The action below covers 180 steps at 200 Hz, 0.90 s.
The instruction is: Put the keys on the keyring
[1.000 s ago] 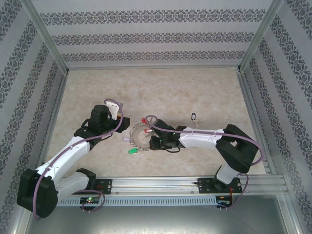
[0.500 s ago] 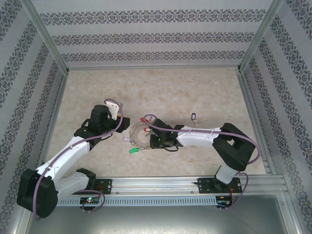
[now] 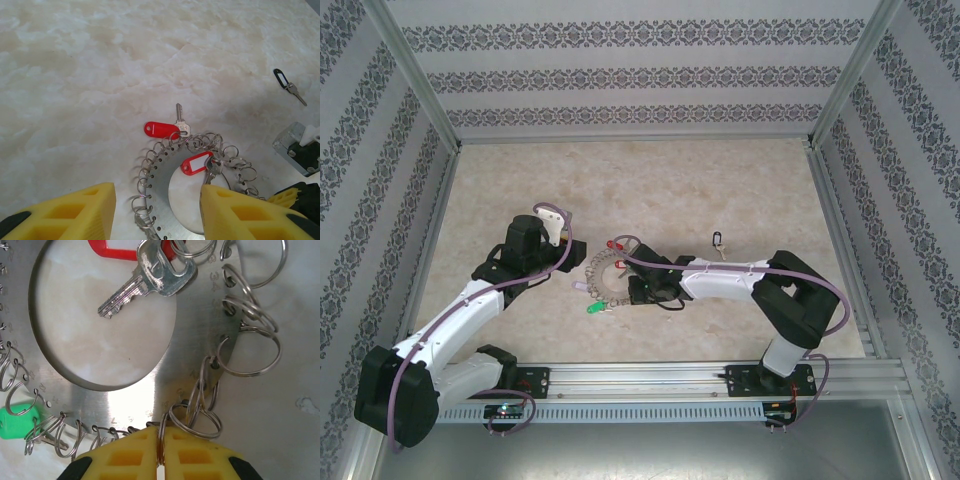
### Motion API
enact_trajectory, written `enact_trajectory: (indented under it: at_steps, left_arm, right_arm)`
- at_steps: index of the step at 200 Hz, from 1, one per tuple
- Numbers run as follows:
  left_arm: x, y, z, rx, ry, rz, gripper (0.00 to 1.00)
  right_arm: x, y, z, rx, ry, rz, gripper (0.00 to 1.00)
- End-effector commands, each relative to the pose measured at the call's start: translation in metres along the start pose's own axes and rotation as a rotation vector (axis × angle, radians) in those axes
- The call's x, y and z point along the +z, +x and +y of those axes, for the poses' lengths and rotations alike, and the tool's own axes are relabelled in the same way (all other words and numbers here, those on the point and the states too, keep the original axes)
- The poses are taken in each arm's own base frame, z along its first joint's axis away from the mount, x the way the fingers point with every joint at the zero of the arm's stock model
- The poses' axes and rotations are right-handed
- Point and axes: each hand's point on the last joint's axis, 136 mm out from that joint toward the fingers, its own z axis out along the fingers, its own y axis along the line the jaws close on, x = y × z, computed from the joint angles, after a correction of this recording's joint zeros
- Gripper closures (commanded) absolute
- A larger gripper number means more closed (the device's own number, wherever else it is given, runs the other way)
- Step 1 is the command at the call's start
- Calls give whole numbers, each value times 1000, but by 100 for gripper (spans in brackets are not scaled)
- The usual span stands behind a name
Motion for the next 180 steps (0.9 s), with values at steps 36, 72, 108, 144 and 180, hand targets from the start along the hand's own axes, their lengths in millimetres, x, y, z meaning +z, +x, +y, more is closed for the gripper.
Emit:
enact_trajectory:
  at_steps: [36, 72, 108, 144, 180]
  left_arm:
    - [-11, -18, -5, 34, 18, -40, 51]
    - [-21, -37, -16, 73, 56, -98, 51]
    - [-38, -57, -40, 175, 160, -177, 51]
    - [-55, -53, -85, 402, 410, -234, 48]
    - [-64, -43, -116, 569, 627, -207, 46]
  right_arm:
    - [-52, -3, 28, -403, -156, -77, 94]
    - [-112, -18, 43, -782, -296, -258, 97]
    - [-164, -41, 39, -1002, -378, -425, 98]
    - [-196, -43, 45, -1153, -505, -458, 100]
    - [-205, -40, 53, -1320, -529, -518, 100]
